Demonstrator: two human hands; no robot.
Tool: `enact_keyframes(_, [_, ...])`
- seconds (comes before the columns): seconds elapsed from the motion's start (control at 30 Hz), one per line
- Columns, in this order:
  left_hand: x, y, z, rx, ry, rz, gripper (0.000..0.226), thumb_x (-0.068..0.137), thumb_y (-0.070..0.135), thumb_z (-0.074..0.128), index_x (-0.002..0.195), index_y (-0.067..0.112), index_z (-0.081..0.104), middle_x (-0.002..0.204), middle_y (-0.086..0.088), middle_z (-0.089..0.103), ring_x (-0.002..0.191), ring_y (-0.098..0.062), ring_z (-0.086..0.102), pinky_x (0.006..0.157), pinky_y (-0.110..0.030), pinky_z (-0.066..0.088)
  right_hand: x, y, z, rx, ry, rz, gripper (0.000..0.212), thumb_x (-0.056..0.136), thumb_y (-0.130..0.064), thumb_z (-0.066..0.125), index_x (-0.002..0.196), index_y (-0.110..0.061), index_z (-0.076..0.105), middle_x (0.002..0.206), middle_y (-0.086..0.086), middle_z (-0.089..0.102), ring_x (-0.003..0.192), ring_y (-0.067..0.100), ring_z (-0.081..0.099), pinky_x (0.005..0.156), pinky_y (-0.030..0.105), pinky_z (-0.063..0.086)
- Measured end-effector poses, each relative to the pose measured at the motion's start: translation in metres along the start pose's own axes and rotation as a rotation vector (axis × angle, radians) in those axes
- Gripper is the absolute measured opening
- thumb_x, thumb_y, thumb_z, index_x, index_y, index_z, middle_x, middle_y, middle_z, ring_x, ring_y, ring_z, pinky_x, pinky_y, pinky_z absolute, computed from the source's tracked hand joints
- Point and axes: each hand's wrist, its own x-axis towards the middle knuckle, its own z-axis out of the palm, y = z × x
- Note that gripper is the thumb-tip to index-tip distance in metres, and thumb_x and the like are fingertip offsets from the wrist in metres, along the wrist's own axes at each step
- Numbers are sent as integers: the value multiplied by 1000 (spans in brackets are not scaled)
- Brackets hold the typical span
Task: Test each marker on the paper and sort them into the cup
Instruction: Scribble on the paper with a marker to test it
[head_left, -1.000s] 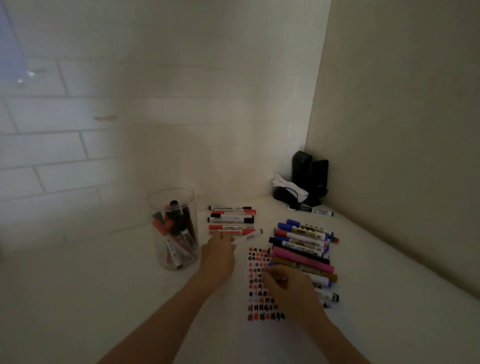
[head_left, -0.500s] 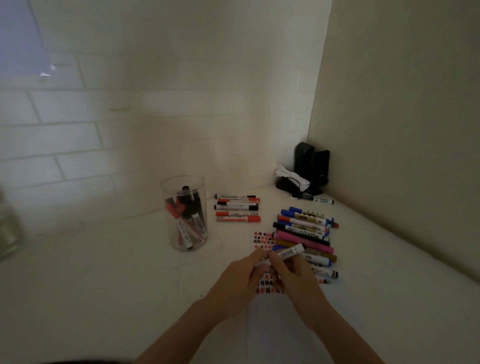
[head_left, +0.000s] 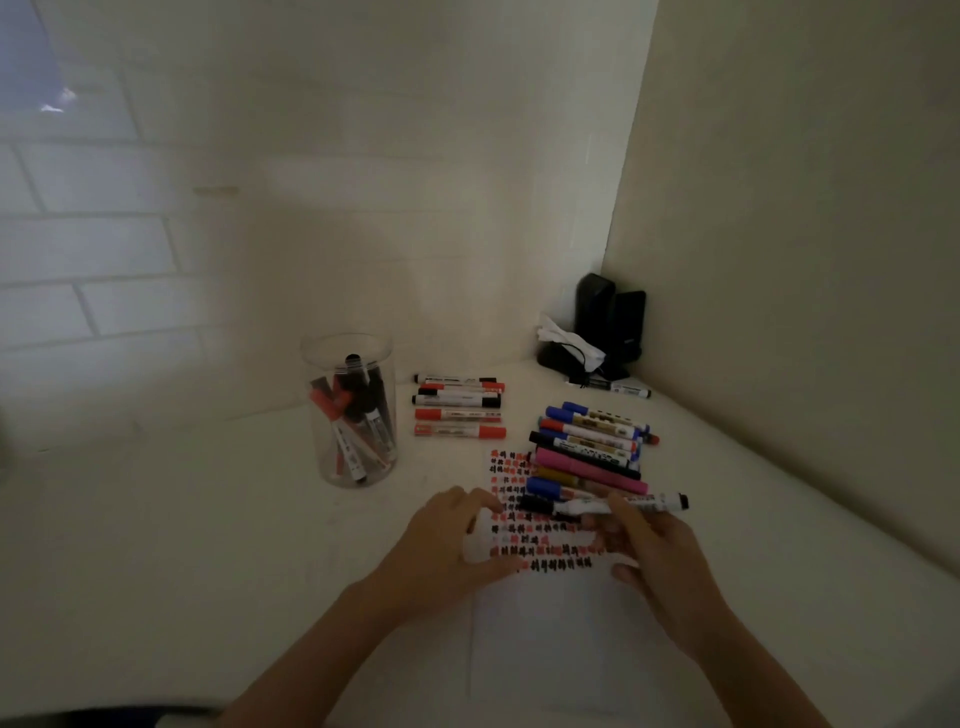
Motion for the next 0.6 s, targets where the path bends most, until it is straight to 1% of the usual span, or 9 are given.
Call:
enact_keyframes(0.03, [2,-4,2,81,0,6,59,74,75,53,122,44,41,102,14,42,93,-4,41,83,-21,37,1,1,-6,-34,-4,9,17,94,-27,57,97,-16,69,87,5,75,69,13,65,50,21,42])
enact_keyframes(0.1, [7,-8,8,208,1,-4,68,70,84,45,126,46,40,104,13,37,96,-8,36,87,-28,33,2,5,-13,-129,12,2,16,89,-26,64,96,-13,70,81,4,74,65,12,65,47,20,44])
enact_keyframes(0.17, [10,-10,13,288,10,-24,71,68,88,41,126,47,41,102,12,34,95,-9,32,86,-30,29,6,10,-19,-223,64,-36,17,84,-23,70,93,-9,68,70,7,68,54,11,59,45,20,46])
enact_keyframes(0.23, [9,-11,19,345,36,-22,72,67,89,37,125,46,44,99,12,34,93,-9,31,84,-30,28,11,14,-24,-358,112,-81,17,85,-24,69,87,-7,66,61,7,62,44,9,54,44,21,47])
enact_keyframes(0.27, [8,-13,21,358,54,-12,73,68,90,35,125,45,46,99,12,35,93,-9,32,84,-30,29,13,17,-27,-422,119,-100,18,87,-26,67,85,-8,66,58,5,61,41,9,52,43,21,47])
enact_keyframes(0.33, [8,-16,22,347,80,4,73,68,90,35,124,45,48,98,12,36,92,-9,33,82,-30,29,15,25,-32,-471,114,-122,17,88,-29,65,83,-13,67,57,3,63,39,8,52,42,21,46])
enact_keyframes(0.43, [9,-18,24,338,91,1,72,67,91,34,122,47,49,98,12,37,92,-9,34,83,-31,31,16,34,-34,-517,122,-155,17,88,-32,66,78,-18,69,61,-1,68,43,2,56,45,18,47])
enact_keyframes(0.53, [10,-18,26,325,94,-4,75,65,92,32,121,47,50,99,12,39,93,-8,35,84,-32,32,20,39,-35,-542,119,-173,7,84,-34,69,84,-27,70,72,-8,70,57,-4,62,52,13,48])
enact_keyframes(0.6, [10,-19,27,314,104,-5,77,63,94,30,120,47,51,98,13,39,93,-7,35,84,-31,31,21,41,-38,-568,132,-175,9,83,-37,69,87,-28,70,72,-8,70,57,-4,62,53,14,47])
